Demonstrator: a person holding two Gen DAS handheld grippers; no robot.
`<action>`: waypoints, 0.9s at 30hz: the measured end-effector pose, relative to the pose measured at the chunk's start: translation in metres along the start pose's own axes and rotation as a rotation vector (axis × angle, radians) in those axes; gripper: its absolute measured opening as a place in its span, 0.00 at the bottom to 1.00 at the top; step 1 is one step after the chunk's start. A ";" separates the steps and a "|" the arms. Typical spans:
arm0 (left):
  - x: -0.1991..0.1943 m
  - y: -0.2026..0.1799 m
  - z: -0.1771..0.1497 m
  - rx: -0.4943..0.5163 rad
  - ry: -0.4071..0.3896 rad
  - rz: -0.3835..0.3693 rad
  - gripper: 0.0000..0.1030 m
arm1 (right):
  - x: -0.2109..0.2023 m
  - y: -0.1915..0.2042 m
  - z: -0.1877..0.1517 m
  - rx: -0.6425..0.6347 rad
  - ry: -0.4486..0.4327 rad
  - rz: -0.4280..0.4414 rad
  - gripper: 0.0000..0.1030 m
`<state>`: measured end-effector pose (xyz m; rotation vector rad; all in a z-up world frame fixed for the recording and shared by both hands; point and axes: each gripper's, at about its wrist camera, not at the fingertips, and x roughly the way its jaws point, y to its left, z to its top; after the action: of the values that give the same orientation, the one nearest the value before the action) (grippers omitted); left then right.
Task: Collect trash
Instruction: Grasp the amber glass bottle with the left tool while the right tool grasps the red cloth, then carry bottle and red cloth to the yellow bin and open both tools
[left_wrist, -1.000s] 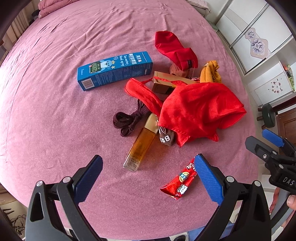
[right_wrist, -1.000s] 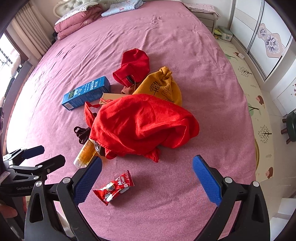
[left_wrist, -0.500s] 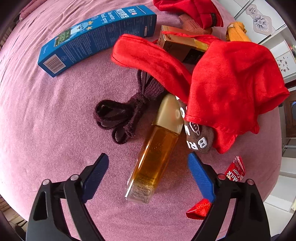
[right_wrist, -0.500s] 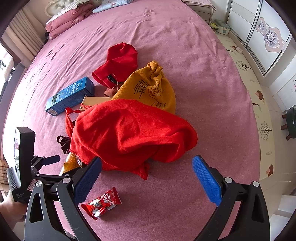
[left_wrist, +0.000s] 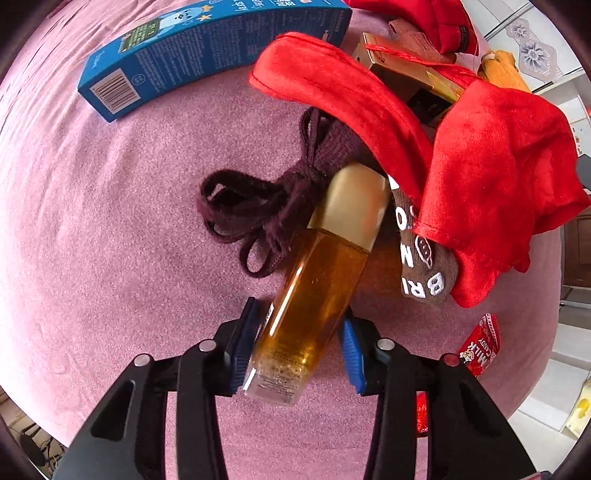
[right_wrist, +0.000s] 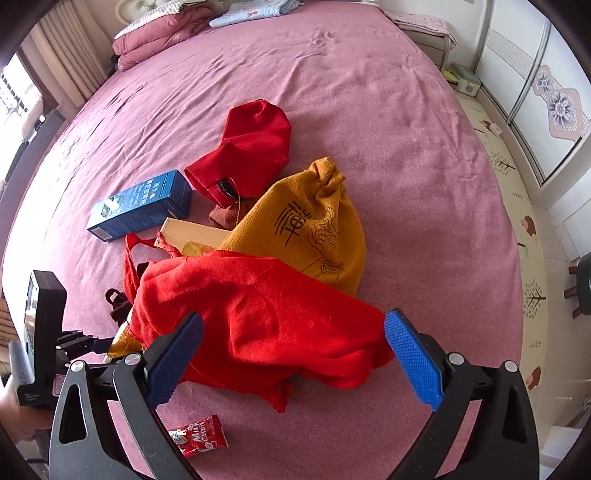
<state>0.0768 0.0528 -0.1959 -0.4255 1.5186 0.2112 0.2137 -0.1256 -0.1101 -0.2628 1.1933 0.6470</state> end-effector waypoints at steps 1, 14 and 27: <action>-0.003 0.004 0.000 -0.009 0.004 -0.012 0.39 | 0.003 0.001 0.002 -0.018 -0.002 0.002 0.92; -0.030 0.024 -0.037 -0.128 -0.010 -0.128 0.32 | 0.019 0.001 -0.010 0.047 0.111 0.129 0.05; -0.157 0.001 -0.061 -0.106 -0.125 -0.223 0.30 | -0.108 -0.006 -0.005 0.118 -0.050 0.335 0.03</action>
<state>0.0126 0.0495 -0.0406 -0.6506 1.3300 0.1404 0.1901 -0.1680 -0.0128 0.0545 1.2335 0.8648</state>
